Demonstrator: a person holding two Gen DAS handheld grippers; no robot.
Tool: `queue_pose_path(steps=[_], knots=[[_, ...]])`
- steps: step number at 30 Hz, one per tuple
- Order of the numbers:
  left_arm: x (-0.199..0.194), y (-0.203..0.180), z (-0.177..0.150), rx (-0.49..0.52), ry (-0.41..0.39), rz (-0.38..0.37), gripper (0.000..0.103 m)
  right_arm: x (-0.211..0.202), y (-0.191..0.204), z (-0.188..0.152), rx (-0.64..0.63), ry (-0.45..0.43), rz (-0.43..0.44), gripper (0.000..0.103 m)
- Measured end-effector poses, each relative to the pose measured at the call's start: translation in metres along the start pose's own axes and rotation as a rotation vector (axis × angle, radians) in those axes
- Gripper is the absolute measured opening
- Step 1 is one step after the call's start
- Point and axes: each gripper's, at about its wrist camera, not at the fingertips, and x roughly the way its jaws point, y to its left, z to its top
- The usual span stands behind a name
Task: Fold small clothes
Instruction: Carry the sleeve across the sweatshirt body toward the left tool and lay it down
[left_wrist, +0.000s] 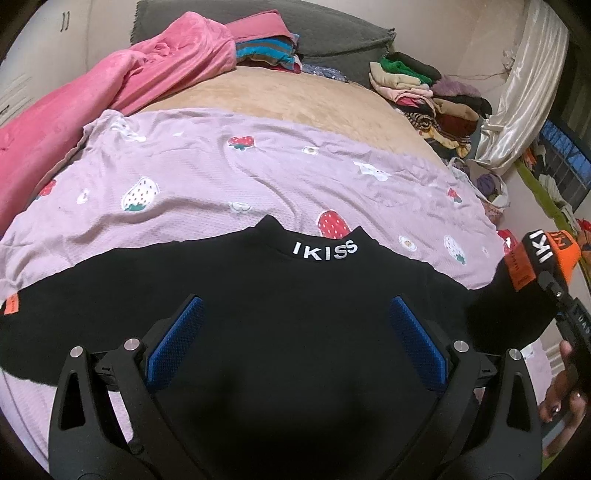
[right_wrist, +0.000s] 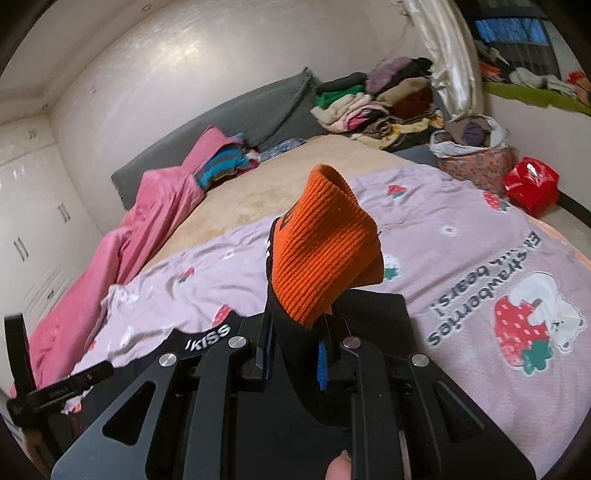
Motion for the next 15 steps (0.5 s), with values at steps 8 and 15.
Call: queue_pose_path(steps=[8, 15], knots=[[0.002, 0.026, -0.003, -0.091, 0.036, -0.095, 0.094, 0.016, 0.044, -0.018, -0.083, 0.039, 0.049, 0.016], [0.006, 0.047, -0.010, -0.160, 0.066, -0.161, 0.094, 0.038, 0.086, -0.044, -0.162, 0.092, 0.093, 0.017]])
